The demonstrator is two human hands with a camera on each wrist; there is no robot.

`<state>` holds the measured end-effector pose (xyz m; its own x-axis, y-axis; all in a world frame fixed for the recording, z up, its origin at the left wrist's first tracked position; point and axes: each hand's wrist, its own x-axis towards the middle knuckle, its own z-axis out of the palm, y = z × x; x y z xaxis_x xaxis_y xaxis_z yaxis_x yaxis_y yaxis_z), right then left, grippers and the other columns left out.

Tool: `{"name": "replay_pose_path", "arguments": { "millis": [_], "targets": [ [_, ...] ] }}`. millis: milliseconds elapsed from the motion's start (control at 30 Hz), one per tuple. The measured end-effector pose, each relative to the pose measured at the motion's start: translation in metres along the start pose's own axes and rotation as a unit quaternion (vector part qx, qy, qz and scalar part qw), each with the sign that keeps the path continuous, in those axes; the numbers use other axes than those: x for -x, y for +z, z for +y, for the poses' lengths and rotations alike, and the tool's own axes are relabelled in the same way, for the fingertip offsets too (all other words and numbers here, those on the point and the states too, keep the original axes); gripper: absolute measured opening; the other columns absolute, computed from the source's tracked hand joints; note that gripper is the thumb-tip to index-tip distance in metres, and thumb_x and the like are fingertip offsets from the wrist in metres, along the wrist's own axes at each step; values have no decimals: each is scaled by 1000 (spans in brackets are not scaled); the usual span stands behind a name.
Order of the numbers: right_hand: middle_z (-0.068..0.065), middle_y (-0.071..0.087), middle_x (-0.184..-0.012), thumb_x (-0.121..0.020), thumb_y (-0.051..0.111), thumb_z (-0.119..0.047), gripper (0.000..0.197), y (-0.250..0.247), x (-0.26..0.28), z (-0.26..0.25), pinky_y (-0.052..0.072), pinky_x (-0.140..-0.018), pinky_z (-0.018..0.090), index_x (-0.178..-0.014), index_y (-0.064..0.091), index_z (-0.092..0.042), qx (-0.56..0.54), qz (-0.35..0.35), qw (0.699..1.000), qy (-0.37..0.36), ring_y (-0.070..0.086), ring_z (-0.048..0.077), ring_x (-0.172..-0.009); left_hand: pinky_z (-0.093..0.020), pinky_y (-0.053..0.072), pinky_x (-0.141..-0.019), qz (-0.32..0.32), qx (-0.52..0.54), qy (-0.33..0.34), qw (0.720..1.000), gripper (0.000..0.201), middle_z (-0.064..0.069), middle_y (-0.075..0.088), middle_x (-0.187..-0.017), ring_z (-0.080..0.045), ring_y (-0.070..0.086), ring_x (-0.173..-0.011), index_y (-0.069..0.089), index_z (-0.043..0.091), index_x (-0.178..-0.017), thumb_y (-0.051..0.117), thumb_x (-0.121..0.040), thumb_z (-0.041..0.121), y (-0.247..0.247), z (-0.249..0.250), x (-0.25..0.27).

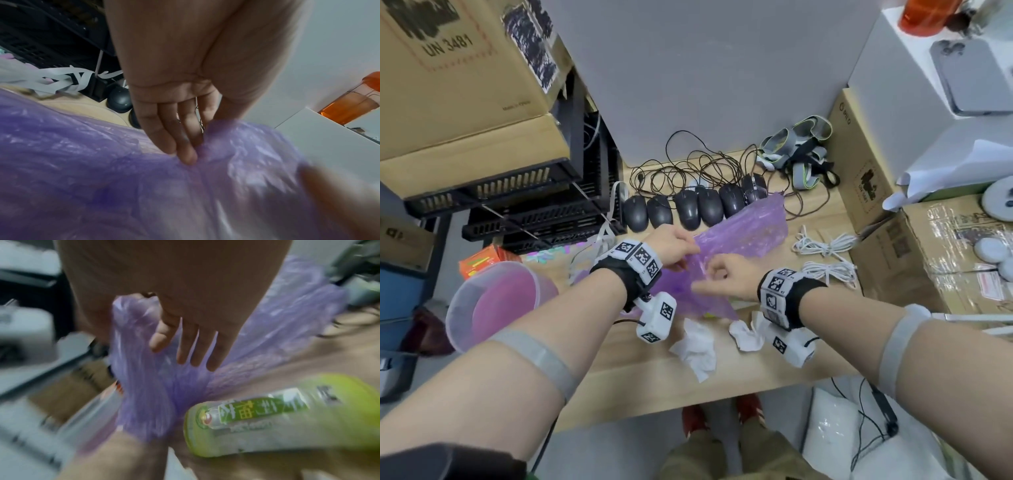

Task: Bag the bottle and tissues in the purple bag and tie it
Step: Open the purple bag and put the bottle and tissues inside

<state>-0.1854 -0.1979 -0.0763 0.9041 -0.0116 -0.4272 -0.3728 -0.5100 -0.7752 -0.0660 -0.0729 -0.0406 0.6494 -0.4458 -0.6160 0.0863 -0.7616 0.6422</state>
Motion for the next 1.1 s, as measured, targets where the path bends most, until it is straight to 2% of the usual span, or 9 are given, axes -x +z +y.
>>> {"name": "replay_pose_path", "arguments": {
  "millis": [167,267,367,567,667,767,900,1000,1100],
  "targets": [
    [11,66,-113,-36,61,-93,114,-19,-20,21,55,-81,43,-119,51,-16,-276,111,927,229,67,29,-97,-26,60,-63,-77,47,12,996,8,-3,62,-54,-12,61,-49,70,7,-81,65,-87,8,0,-5,15],
    [21,70,-109,-36,82,-68,105,-21,-37,37,53,-62,39,-119,57,-8,-290,127,928,193,66,27,-77,-21,56,-55,-53,40,38,997,8,-8,60,-62,-10,59,-52,70,0,-84,63,-84,2,1,0,25],
    [18,75,-93,-30,90,-51,97,-27,-33,22,59,-74,50,-108,60,-1,-301,151,922,191,73,33,-79,-20,43,-45,37,65,3,997,18,-6,54,-55,-16,49,-48,65,7,-62,57,-72,-6,-12,-3,24],
    [5,59,-60,-57,84,-49,71,-32,-19,-8,47,-47,26,-103,51,-6,-205,158,951,168,56,18,-52,-27,51,-60,138,29,6,990,42,0,60,-74,-15,58,-67,71,7,-92,40,-74,-15,-51,-2,41],
    [12,64,-82,-75,70,-33,50,-37,-19,-18,60,-64,37,-107,55,1,-96,177,960,194,66,26,-69,-15,47,-53,172,22,35,984,38,-6,62,-81,-6,61,-63,69,0,-107,40,-84,-11,-68,8,61],
    [18,62,-114,-82,57,-20,36,-40,-9,-41,54,-88,37,-110,58,2,30,127,971,202,63,32,-101,-27,43,-61,155,-48,-5,987,12,-9,59,-88,-22,54,-81,68,11,-85,57,-84,15,-81,14,86],
    [15,63,-115,-93,47,-13,23,-35,2,-76,49,-81,31,-108,61,-2,164,72,972,150,56,28,-93,-36,36,-60,75,-56,-52,994,36,-9,51,-65,-25,45,-58,68,14,-72,78,-61,47,-97,12,126],
    [18,53,-136,-88,57,-14,51,-20,-5,-90,43,-99,35,-137,45,-5,170,57,982,52,53,33,-121,-22,33,-47,22,10,-56,998,30,-2,42,-42,-17,39,-32,52,12,-60,69,-82,24,-106,13,153],
    [12,54,-139,-89,54,-3,52,-6,9,-118,37,-77,17,-140,44,-10,238,-76,968,-11,57,25,-115,-16,34,-38,-9,87,-90,992,31,2,39,-33,-11,37,-25,47,11,-62,58,-90,18,-120,20,180]
  ]
}}
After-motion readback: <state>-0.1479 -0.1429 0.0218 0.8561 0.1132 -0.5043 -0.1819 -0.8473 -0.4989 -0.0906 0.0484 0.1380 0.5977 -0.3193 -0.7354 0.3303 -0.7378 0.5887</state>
